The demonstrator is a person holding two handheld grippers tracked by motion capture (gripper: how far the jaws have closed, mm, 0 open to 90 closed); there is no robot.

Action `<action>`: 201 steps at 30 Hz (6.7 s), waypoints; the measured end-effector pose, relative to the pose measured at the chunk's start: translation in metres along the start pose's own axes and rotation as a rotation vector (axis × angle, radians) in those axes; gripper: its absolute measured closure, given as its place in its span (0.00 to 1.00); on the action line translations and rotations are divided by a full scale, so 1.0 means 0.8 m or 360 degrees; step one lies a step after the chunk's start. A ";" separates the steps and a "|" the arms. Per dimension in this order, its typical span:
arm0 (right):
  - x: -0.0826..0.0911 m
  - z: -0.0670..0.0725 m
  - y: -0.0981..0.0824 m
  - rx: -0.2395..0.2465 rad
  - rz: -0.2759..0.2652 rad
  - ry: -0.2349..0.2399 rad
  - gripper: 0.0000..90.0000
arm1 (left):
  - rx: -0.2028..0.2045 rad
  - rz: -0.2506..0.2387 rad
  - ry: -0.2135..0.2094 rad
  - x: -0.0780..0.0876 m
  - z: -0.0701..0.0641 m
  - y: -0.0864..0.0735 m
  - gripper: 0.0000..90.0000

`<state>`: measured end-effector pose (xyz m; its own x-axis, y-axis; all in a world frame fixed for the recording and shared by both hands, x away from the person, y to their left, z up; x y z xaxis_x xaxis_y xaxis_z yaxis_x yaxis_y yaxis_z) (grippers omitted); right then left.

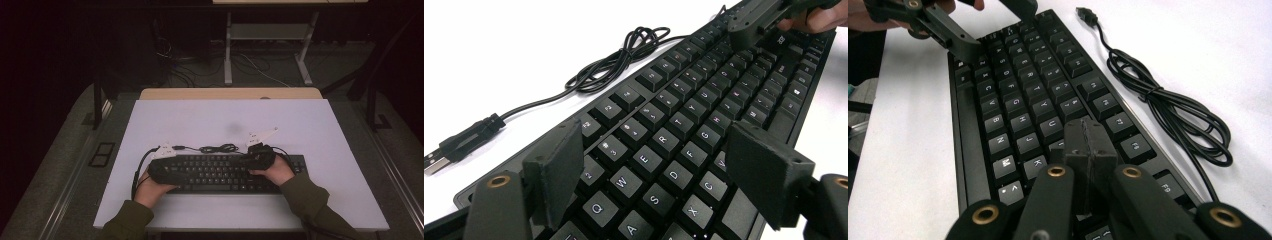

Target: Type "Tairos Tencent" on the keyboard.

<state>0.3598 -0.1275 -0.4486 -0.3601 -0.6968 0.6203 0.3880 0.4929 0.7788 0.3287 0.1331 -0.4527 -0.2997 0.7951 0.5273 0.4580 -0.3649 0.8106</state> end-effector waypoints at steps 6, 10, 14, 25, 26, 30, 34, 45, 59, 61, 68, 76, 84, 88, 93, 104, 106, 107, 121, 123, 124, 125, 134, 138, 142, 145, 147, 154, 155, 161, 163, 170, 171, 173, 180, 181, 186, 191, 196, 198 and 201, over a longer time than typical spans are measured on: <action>-0.003 0.002 -0.002 0.0013 0.0023 0.0005 0.99 | -0.0001 0.0000 0.0002 0.000 0.000 0.000 0.25; -0.005 0.003 -0.003 0.0023 0.0035 0.0008 0.99 | -0.0004 -0.0003 0.0002 0.001 0.001 0.000 0.25; -0.008 0.005 -0.005 0.0035 0.0058 0.0005 0.99 | -0.0004 -0.0003 0.0002 0.001 0.001 0.000 0.25; -0.015 0.006 -0.010 0.0067 0.0102 -0.0016 0.99 | -0.0002 -0.0007 0.0008 0.001 0.000 0.000 0.24; -0.015 0.006 -0.011 0.0069 0.0107 -0.0018 0.99 | -0.0002 -0.0007 0.0008 0.001 0.000 0.000 0.24; -0.016 0.006 -0.011 0.0071 0.0104 -0.0017 0.99 | -0.0001 -0.0010 0.0010 0.001 0.000 0.000 0.24; -0.018 0.007 -0.012 0.0070 0.0118 -0.0014 0.99 | -0.0003 -0.0011 0.0010 0.002 0.001 0.000 0.24; -0.019 0.008 -0.013 0.0068 0.0113 -0.0006 0.99 | 0.0001 -0.0019 0.0015 0.003 0.001 0.001 0.24; -0.015 0.008 -0.009 0.0062 0.0092 -0.0007 0.96 | -0.0009 -0.0012 0.0012 0.003 0.000 0.001 0.24; -0.014 0.008 -0.008 0.0061 0.0081 -0.0008 0.94 | -0.0010 -0.0012 0.0012 0.003 0.000 0.002 0.24; -0.010 0.003 -0.006 -0.0001 0.0032 -0.0004 0.83 | -0.0025 -0.0021 0.0018 0.008 -0.001 0.004 0.27; -0.006 -0.002 -0.004 -0.0067 -0.0024 -0.0003 0.69 | -0.0027 -0.0020 -0.0008 0.015 -0.003 0.004 0.38; -0.005 -0.007 -0.004 -0.0110 -0.0055 -0.0035 0.52 | -0.0019 0.0018 -0.0044 0.019 -0.005 -0.001 0.58; -0.005 -0.010 -0.004 -0.0127 -0.0067 -0.0053 0.45 | -0.0015 0.0039 -0.0060 0.017 -0.006 -0.005 0.67; -0.006 -0.013 -0.005 -0.0141 -0.0067 -0.0082 0.39 | -0.0015 0.0069 -0.0069 0.015 -0.005 -0.007 0.79; -0.007 -0.014 -0.004 -0.0148 -0.0081 -0.0108 0.35 | -0.0008 0.0109 -0.0079 0.012 -0.003 -0.011 0.98; -0.008 -0.014 -0.004 -0.0148 -0.0082 -0.0111 0.35 | -0.0009 0.0122 -0.0082 0.010 -0.002 -0.012 0.99; -0.008 -0.014 -0.004 -0.0149 -0.0082 -0.0113 0.34 | -0.0007 0.0123 -0.0080 0.009 -0.002 -0.012 0.99; -0.008 -0.015 -0.005 -0.0141 -0.0082 -0.0130 0.32 | -0.0007 0.0156 -0.0084 0.003 0.000 -0.016 0.98; -0.008 -0.015 -0.005 -0.0142 -0.0082 -0.0129 0.32 | -0.0006 0.0153 -0.0084 0.002 -0.001 -0.016 0.98; -0.008 -0.015 -0.005 -0.0144 -0.0083 -0.0129 0.32 | -0.0005 0.0154 -0.0084 0.002 -0.001 -0.016 0.98; -0.008 -0.015 -0.005 -0.0143 -0.0083 -0.0130 0.32 | -0.0003 0.0153 -0.0087 0.002 -0.001 -0.016 0.98; -0.008 -0.015 -0.005 -0.0139 -0.0083 -0.0132 0.32 | 0.0003 0.0162 -0.0098 -0.001 0.001 -0.018 0.99; -0.008 -0.015 -0.005 -0.0139 -0.0082 -0.0132 0.32 | 0.0006 0.0160 -0.0099 0.000 0.001 -0.018 0.99; -0.008 -0.015 -0.005 -0.0140 -0.0083 -0.0131 0.32 | 0.0004 0.0161 -0.0098 0.000 0.001 -0.017 0.99; -0.008 -0.015 -0.005 -0.0142 -0.0085 -0.0133 0.32 | -0.0003 0.0162 -0.0088 0.001 0.001 -0.017 0.99; -0.008 -0.015 -0.005 -0.0142 -0.0086 -0.0132 0.32 | -0.0010 0.0150 -0.0089 0.002 0.000 -0.015 0.99; -0.008 -0.015 -0.004 -0.0143 -0.0086 -0.0135 0.32 | -0.0016 0.0144 -0.0093 0.005 -0.001 -0.013 0.99; -0.008 -0.015 -0.004 -0.0142 -0.0086 -0.0134 0.32 | -0.0018 0.0139 -0.0094 0.005 -0.002 -0.012 0.99; -0.008 -0.015 -0.005 -0.0143 -0.0086 -0.0133 0.32 | -0.0023 0.0115 -0.0118 0.008 -0.006 -0.009 0.99; -0.008 -0.014 -0.004 -0.0142 -0.0087 -0.0135 0.32 | -0.0033 0.0118 -0.0131 0.009 -0.008 -0.007 0.99; -0.008 -0.015 -0.005 -0.0143 -0.0092 -0.0139 0.32 | -0.0050 0.0126 -0.0174 0.003 -0.018 -0.004 0.99; -0.008 -0.015 -0.005 -0.0141 -0.0091 -0.0140 0.32 | -0.0057 0.0130 -0.0181 0.002 -0.019 -0.004 0.99; -0.008 -0.015 -0.004 -0.0142 -0.0091 -0.0140 0.32 | -0.0068 0.0136 -0.0196 -0.001 -0.022 -0.004 0.99; -0.008 -0.015 -0.005 -0.0138 -0.0090 -0.0140 0.32 | -0.0083 0.0164 -0.0252 -0.009 -0.032 -0.003 0.99; -0.008 -0.015 -0.005 -0.0139 -0.0091 -0.0141 0.32 | -0.0093 0.0174 -0.0260 -0.010 -0.032 -0.003 0.99; -0.008 -0.015 -0.005 -0.0139 -0.0088 -0.0140 0.32 | -0.0101 0.0190 -0.0296 -0.016 -0.038 -0.003 0.99; -0.008 -0.015 -0.005 -0.0138 -0.0089 -0.0139 0.32 | -0.0130 0.0237 -0.0330 -0.024 -0.045 -0.005 0.99; -0.008 -0.015 -0.005 -0.0139 -0.0088 -0.0139 0.32 | -0.0148 0.0269 -0.0344 -0.029 -0.049 -0.006 0.99; -0.008 -0.015 -0.005 -0.0138 -0.0090 -0.0139 0.32 | -0.0150 0.0278 -0.0345 -0.031 -0.049 -0.007 0.99; -0.008 -0.016 -0.005 -0.0140 -0.0090 -0.0139 0.32 | -0.0151 0.0288 -0.0347 -0.032 -0.049 -0.008 0.99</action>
<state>0.3712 -0.1314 -0.4569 -0.4547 -0.6723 0.5842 0.4363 0.4037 0.8041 0.3008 0.0964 -0.4617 -0.0289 0.7945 0.6066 0.4043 -0.5457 0.7340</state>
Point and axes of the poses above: each handheld gripper's, and its own axes: x roughly backward along the jaws, y roughly out of its top, z roughly to its left, the point moved 4 cm from there along -x, roughly forward along the jaws, and after that the axes turned 10 degrees about -y, right-handed, at the moved point
